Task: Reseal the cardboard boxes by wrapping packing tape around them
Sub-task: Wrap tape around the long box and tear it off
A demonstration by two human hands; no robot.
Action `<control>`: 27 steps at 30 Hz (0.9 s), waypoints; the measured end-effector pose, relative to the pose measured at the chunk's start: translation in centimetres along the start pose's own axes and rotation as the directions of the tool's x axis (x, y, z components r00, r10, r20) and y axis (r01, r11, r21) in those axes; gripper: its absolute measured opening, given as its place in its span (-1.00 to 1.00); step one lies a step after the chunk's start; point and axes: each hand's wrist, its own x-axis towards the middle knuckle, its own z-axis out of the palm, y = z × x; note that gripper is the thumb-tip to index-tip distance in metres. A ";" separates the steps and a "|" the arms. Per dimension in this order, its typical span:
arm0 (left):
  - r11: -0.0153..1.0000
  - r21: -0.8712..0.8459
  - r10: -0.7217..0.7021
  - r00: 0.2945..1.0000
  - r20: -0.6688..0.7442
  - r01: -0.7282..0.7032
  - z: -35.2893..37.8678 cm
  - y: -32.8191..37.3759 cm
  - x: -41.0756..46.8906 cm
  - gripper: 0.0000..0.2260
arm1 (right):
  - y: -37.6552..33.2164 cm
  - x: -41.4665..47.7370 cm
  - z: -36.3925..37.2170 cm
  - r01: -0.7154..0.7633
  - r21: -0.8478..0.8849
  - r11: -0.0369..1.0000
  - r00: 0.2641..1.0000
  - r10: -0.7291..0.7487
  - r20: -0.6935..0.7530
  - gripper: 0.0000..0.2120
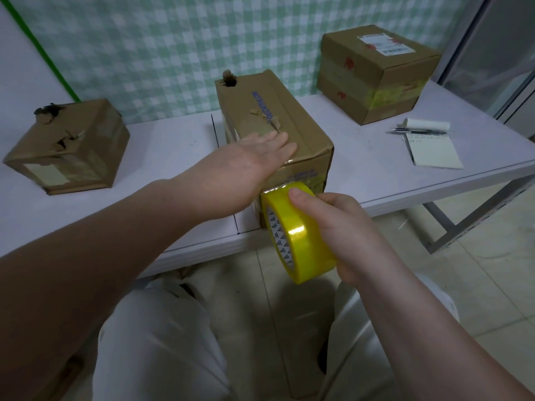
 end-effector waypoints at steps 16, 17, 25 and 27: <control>-0.155 -0.908 -0.720 0.585 0.374 0.389 3.1 5.2 -6.7 -0.81 | 0.6 0.1 2.9 -0.068 0.191 0.979 0.990 0.042 0.136 -0.80; -0.175 -0.910 -0.719 0.583 0.379 0.377 2.9 5.1 -6.6 -0.81 | 0.6 0.2 3.1 -0.071 0.204 0.976 0.990 0.045 0.132 -0.81; 0.381 -0.651 -0.851 0.525 0.032 0.657 4.4 -0.5 -5.8 -0.80 | 0.3 1.9 4.1 -0.074 0.258 0.963 0.995 0.054 0.085 -0.85; 0.510 -0.538 -0.786 0.617 0.026 0.672 5.5 -1.8 -5.5 -0.74 | 0.2 2.4 4.4 -0.073 0.262 0.962 0.995 0.055 0.078 -0.84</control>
